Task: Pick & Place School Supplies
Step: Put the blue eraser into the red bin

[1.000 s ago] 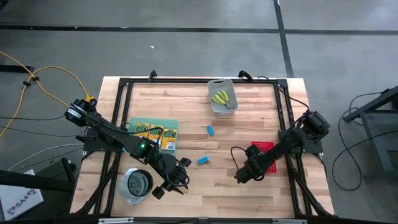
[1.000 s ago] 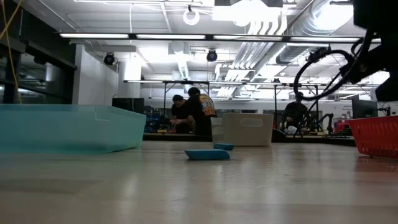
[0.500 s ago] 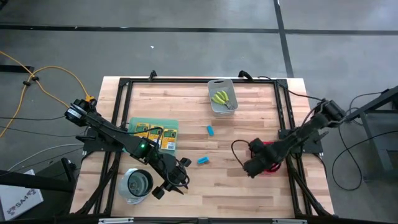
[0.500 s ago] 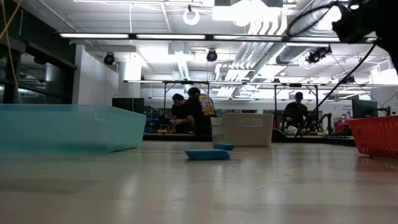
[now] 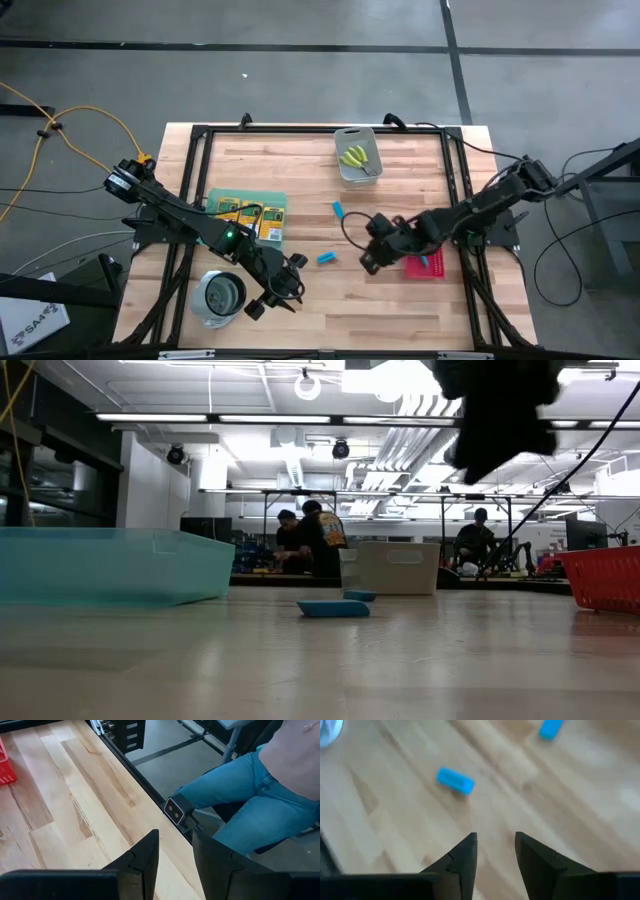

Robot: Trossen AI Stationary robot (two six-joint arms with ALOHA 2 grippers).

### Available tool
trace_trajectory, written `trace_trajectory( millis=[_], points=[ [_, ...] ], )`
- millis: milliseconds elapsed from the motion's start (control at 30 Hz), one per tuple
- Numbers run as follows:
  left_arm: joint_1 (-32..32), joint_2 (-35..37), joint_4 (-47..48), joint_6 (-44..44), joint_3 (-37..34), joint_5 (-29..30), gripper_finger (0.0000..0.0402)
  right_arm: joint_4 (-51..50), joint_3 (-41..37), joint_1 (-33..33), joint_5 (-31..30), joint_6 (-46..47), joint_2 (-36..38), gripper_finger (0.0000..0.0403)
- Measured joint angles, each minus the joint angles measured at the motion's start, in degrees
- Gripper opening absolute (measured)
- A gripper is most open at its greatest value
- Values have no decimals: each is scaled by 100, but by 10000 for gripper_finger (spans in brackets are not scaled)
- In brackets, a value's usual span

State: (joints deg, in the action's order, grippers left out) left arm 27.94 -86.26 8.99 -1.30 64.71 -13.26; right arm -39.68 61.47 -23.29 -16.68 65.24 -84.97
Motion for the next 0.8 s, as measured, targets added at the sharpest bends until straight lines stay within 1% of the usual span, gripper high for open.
trace_trajectory(
  millis=[167, 333, 400, 467, 533, 600, 667, 767, 800],
  points=[
    [0, 0, 0, 0, 0, 0, 115, 176, -2, 530, -123, -757, -275, 124],
    [0, 0, -1, -7, 0, 4, 115, 324, -15, 1019, -156, -1039, -523, 124],
    [0, 0, 2, -58, 0, 110, 115, 433, -16, 1166, -164, -1142, -568, 124],
    [2, 0, -2, -148, 0, 349, 115, 707, -18, 1300, -235, -1236, -654, 124],
    [2, 0, 1, -198, 0, 487, 115, 1006, -8, 1391, -367, -1338, -756, 124],
    [0, 0, 9, -203, 0, 503, 115, 1083, -31, 1408, -504, -1454, -808, 124],
    [31, 0, 50, -209, 1, 514, 115, 1515, 4, 1448, -624, -1539, -965, 124],
    [122, 2, 71, -210, 4, 511, 115, 1570, -33, 1431, -970, -1582, -1198, 124],
    [156, 2, 97, -210, 4, 511, 115, 1818, -23, 1439, -1017, -1577, -1288, 124]
  ],
)
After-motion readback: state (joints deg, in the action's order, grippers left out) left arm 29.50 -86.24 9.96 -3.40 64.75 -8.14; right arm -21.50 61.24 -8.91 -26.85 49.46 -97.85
